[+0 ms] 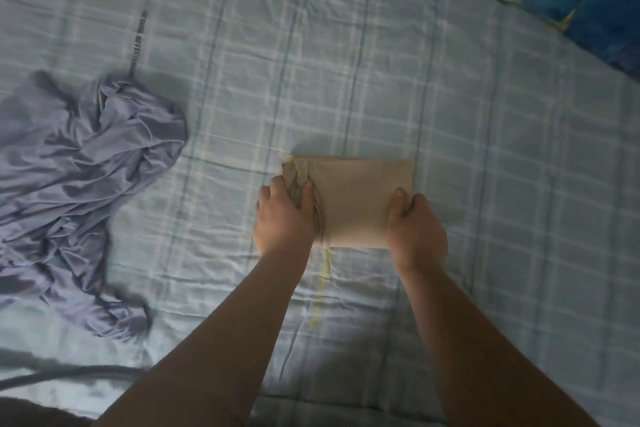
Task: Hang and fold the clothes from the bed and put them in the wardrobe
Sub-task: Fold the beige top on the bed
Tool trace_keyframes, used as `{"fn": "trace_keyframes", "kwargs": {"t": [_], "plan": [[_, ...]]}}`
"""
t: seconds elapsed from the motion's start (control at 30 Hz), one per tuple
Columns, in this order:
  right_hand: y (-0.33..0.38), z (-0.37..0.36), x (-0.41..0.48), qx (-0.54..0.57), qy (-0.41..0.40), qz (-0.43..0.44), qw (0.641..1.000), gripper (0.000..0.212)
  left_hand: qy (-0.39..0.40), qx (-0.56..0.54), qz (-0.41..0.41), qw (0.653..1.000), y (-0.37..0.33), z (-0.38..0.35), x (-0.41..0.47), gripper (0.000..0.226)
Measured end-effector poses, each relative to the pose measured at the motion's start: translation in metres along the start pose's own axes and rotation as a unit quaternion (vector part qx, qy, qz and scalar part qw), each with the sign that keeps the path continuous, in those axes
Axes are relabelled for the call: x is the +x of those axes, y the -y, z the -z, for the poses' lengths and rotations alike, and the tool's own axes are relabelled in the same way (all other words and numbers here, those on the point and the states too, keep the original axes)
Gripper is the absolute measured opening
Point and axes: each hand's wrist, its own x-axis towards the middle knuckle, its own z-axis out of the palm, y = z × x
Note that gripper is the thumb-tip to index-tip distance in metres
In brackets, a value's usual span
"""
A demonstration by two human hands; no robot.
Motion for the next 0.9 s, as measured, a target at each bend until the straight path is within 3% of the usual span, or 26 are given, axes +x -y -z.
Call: {"fn": "trace_keyframes", "kwargs": {"t": [0.1,0.2,0.43,0.6,0.73,0.83,0.9], "plan": [[0.004,0.000,-0.002,0.019,-0.016,-0.004,1.000,0.040,-0.019,0.022,-0.006,1.000,-0.003,0.005,-0.010,0.073],[0.006,0.002,-0.002,0.084,-0.050,0.003,0.995,0.040,0.037,-0.001,-0.007,0.999,-0.004,0.009,-0.012,0.092],[0.006,0.009,0.009,0.127,0.046,-0.019,0.991,0.035,0.101,-0.025,0.064,0.993,-0.005,0.005,0.023,0.084],[0.001,0.017,0.005,0.197,0.105,-0.035,0.974,0.053,0.165,-0.090,0.063,0.980,0.004,0.007,0.034,0.079],[-0.017,0.042,-0.026,0.347,0.149,-0.018,0.926,0.044,0.241,-0.287,0.121,0.919,0.015,0.036,-0.001,0.099],[-0.030,0.084,-0.058,0.446,0.204,0.024,0.871,0.045,0.293,-0.413,0.114,0.855,0.018,0.074,-0.044,0.079],[-0.032,0.121,-0.079,0.489,0.227,0.062,0.840,0.042,0.316,-0.443,0.079,0.835,0.013,0.106,-0.076,0.071]]}}
